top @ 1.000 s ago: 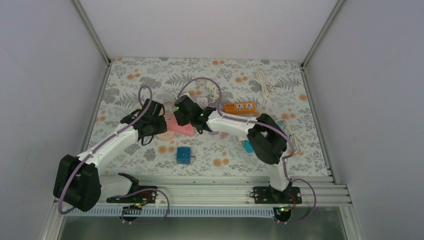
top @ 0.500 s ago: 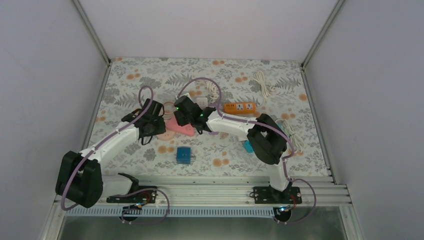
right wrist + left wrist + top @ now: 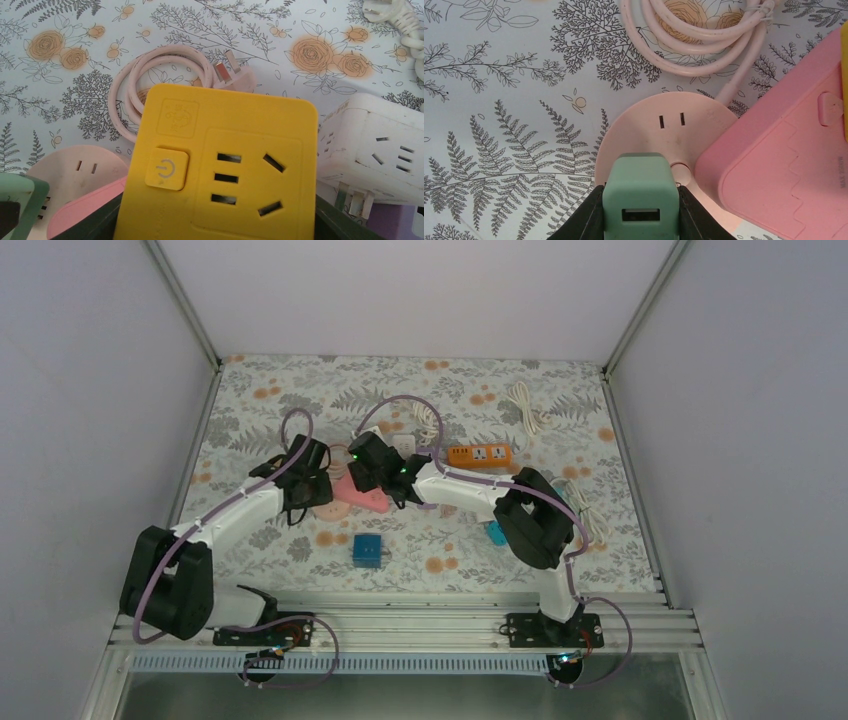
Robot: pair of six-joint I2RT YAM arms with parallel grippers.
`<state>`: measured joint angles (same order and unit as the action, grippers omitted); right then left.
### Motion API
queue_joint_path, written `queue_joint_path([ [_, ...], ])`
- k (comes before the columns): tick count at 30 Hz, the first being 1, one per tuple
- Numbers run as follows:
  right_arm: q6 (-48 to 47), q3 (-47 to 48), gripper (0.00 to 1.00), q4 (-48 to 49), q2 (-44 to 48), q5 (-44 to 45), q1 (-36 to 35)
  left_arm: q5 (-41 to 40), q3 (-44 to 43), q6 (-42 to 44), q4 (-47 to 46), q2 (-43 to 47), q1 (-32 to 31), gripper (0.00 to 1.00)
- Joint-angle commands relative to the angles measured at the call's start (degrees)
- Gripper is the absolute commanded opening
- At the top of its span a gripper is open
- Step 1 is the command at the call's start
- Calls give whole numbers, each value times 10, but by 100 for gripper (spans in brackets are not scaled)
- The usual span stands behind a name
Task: Insert the plug
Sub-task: Insert the plug into the socket.
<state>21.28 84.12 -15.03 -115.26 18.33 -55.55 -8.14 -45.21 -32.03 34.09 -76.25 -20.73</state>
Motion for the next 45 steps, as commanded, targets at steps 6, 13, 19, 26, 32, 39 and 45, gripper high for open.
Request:
queue_joint_path([
  [6, 1, -9, 61, 17, 10, 45, -6, -6, 8, 0, 5, -21, 2, 9],
  [13, 18, -19, 61, 19, 10, 60, -6, -21, 30, -14, 2, -62, -8, 8],
  [19, 30, -32, 62, 30, 14, 61, -7, -26, 48, -35, -12, -101, -27, 8],
  [26, 29, -37, 62, 31, 13, 60, -7, -65, 41, -40, 18, -151, -46, 8],
  [32, 30, -40, 62, 36, 7, 50, -7, -51, 50, -30, 14, -183, -55, 5],
  [39, 31, -40, 62, 39, 4, 36, -7, 2, 67, -10, -7, -200, -57, 5],
  [45, 33, -41, 62, 41, 3, 30, -7, 14, 69, -10, -12, -195, -56, 13],
])
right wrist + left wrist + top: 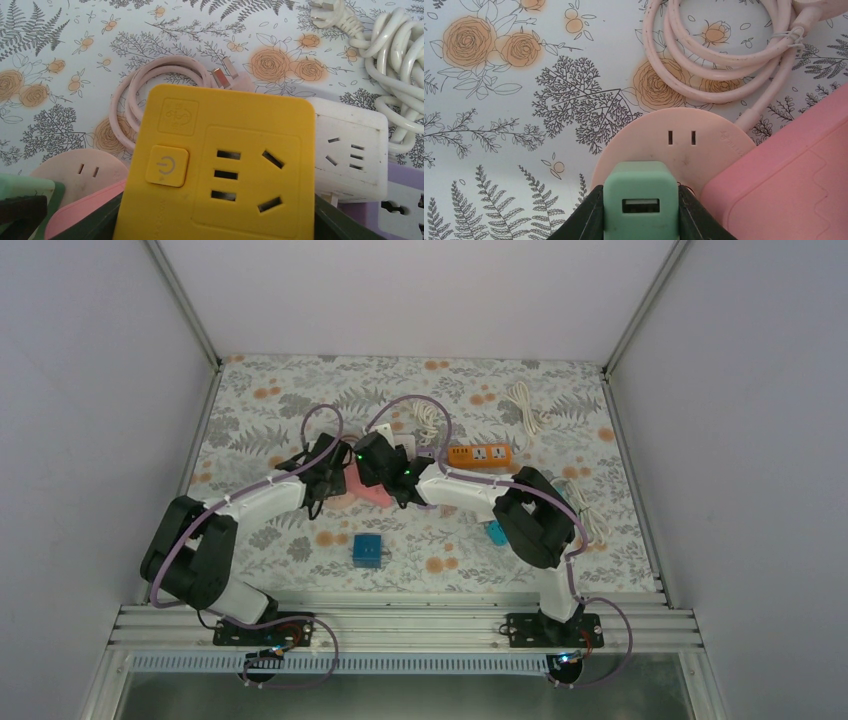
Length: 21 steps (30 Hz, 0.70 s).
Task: Insert the plug
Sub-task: Insert the plug into the socket.
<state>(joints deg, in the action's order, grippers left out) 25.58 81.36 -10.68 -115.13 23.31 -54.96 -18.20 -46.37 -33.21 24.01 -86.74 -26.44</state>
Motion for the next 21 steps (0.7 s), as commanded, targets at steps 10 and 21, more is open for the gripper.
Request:
queue_joint_path([
  [10, 1, 2, 62, -20, 8, -18, -13, 36, -1, -4, 167, 5, 18, 57],
  [21, 17, 23, 63, -39, 1, -31, -16, 45, -39, 1, 183, 142, 35, 70],
])
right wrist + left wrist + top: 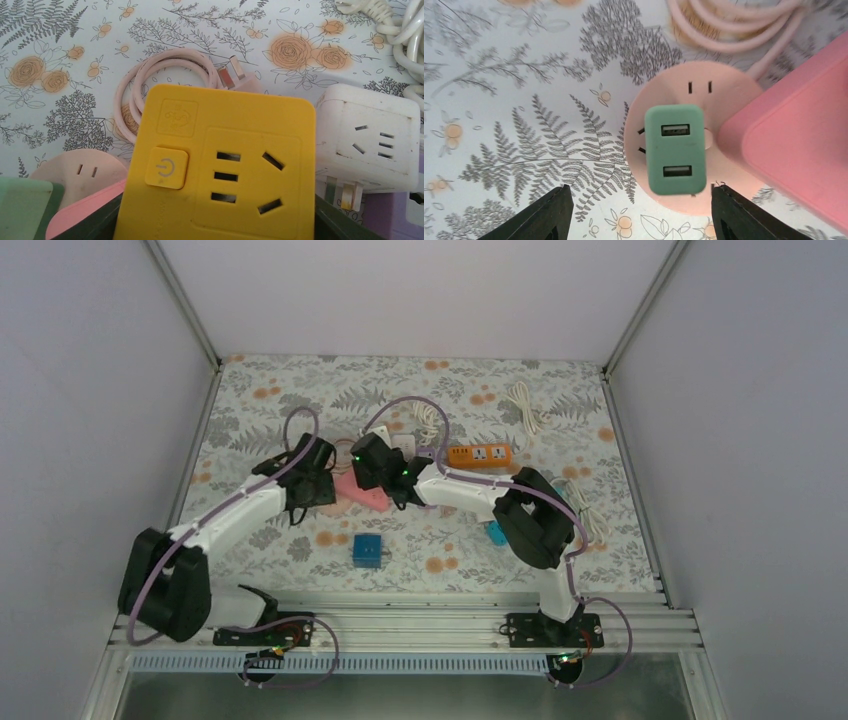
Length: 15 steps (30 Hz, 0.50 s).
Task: Insert the plug
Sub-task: Insert the plug into the socket, then adjust the socket at the center of the board.
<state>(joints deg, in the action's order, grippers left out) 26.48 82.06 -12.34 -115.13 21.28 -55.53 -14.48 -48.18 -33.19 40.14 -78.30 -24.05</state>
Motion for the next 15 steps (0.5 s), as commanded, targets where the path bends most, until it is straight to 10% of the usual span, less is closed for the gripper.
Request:
queue_joint_path([
  [1, 13, 19, 63, -26, -1, -14, -11, 12, -22, -1, 20, 75, 16, 71],
  [15, 151, 75, 69, -86, -36, -31, -36, 137, 5, 35, -62, 154, 67, 62],
])
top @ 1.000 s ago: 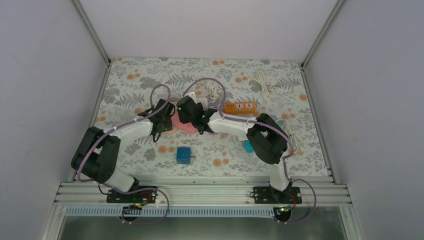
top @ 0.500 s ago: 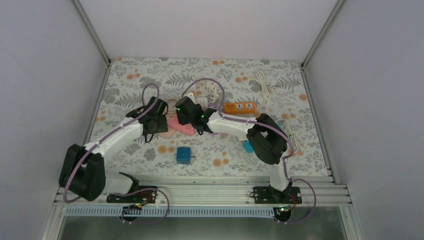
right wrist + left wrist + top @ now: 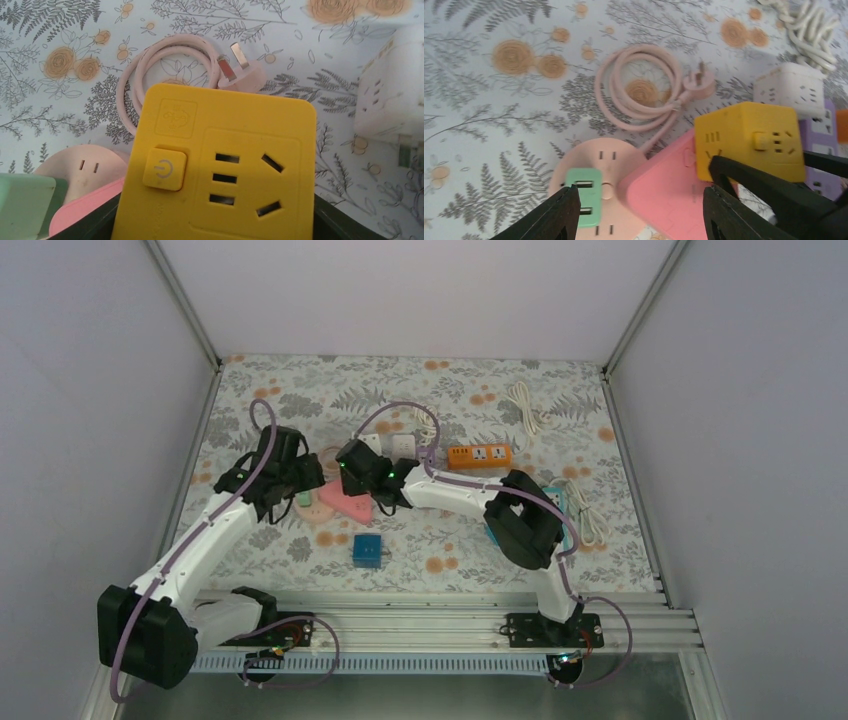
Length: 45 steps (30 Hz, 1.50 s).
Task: Insert the plug
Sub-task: Adjust the socket at the center of the board, then pick up the plug from the center of the board.
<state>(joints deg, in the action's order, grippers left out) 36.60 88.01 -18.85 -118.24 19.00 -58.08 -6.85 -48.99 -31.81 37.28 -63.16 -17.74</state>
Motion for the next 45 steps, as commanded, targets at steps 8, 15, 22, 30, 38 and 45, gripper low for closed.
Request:
queue_joint_path([
  [8, 34, 19, 88, -28, 18, 21, -10, 74, 23, 37, -43, 5, 4, 61],
  [15, 39, 6, 98, -35, 30, 35, -3, 69, 1, 49, -24, 20, 4, 61],
  [22, 26, -27, 100, -25, 88, 49, 21, 67, -27, 55, -2, 34, 5, 62],
  [30, 24, -38, 93, -33, 103, 66, 88, 71, -37, 55, 7, 57, 4, 62],
  [38, -27, 11, 87, -53, 21, 35, 152, 95, -30, 53, 7, 66, 4, 62],
  [45, -83, 97, 86, -91, -52, -14, 162, 141, -25, 52, -15, 52, 3, 62],
])
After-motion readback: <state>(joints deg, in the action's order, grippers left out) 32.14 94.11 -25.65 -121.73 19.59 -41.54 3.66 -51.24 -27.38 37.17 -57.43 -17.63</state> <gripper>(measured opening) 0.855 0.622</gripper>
